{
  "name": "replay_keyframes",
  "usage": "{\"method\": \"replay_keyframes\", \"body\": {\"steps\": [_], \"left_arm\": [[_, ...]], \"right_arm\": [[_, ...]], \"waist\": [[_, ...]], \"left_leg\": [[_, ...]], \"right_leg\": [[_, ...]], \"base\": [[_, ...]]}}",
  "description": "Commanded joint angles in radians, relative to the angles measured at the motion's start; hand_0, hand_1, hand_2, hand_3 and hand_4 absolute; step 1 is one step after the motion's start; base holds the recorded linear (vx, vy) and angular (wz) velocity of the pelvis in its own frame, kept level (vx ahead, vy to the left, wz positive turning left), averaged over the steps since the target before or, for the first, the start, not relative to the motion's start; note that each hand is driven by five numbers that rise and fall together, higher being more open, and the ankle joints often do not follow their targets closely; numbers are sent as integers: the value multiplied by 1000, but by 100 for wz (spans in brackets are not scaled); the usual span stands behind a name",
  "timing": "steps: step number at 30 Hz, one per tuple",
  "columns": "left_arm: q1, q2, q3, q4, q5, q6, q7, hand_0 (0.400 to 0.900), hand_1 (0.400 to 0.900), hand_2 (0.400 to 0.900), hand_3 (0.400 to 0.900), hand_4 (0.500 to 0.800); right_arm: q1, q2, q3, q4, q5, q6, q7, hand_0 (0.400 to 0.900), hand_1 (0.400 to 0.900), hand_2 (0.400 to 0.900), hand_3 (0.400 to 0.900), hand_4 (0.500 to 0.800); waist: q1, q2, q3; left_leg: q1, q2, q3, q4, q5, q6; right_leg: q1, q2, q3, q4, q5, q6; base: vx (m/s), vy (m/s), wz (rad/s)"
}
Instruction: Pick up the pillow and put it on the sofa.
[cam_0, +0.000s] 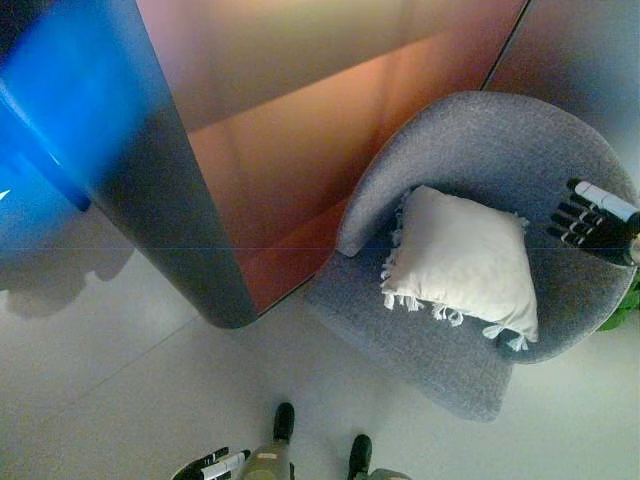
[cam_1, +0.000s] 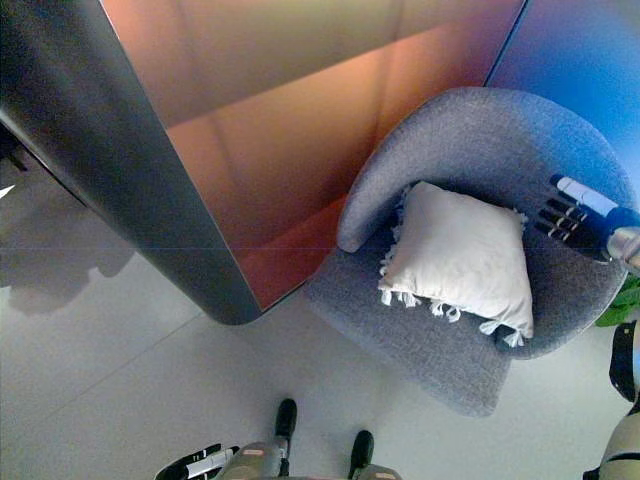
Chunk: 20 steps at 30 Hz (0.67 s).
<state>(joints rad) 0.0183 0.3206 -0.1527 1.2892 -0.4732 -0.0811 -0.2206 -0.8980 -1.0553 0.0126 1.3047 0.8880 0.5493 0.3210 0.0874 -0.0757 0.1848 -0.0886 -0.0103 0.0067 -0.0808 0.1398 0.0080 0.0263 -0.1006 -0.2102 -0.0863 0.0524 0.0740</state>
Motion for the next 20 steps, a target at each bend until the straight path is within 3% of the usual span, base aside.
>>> {"method": "replay_keyframes", "body": {"steps": [1, 7, 10, 15, 20], "left_arm": [[9, 22, -19, 41, 22, -24, -20, 900, 900, 900, 900, 800], [-16, 22, -8, 59, 25, -12, -23, 900, 900, 900, 900, 800], [-31, 25, 4, 64, 16, -10, -33, 900, 900, 900, 900, 800], [-65, 25, 19, 67, 21, 3, -31, 900, 900, 900, 900, 800], [-84, 23, 36, 70, 38, 24, -17, 900, 900, 900, 900, 800]], "right_arm": [[101, -46, -39, -37, -39, -90, 19, 900, 900, 900, 900, 800], [343, 55, -166, -39, -63, -118, 46, 900, 900, 900, 900, 800], [455, 134, -200, -47, -91, -167, 65, 900, 900, 900, 900, 800], [624, 305, -201, -42, -166, -245, 54, 900, 900, 900, 900, 800], [708, 406, -220, 5, -146, -269, 44, 900, 900, 900, 900, 800]], "waist": [[-22, -10, -83], [-52, -1, -103], [-71, 4, -106], [-94, 8, -106], [-106, 12, -109]], "left_leg": [[126, -12, 81, -3, -188, -50], [155, -8, 106, -3, -197, -44], [166, -6, 122, 0, -201, -41], [182, -4, 131, 0, -205, -36], [194, -3, 136, 2, -206, -33]], "right_leg": [[0, 26, 27, 10, -31, 18], [13, 20, 37, 13, -27, 25], [17, 18, 43, 17, -25, 28], [22, 19, 60, 26, -22, 34], [31, 17, 65, 29, -19, 38]], "base": [[-13, 39, -8], [-29, 37, -12], [-62, 36, -15], [-51, 16, -10], [-28, 5, -8]]}}
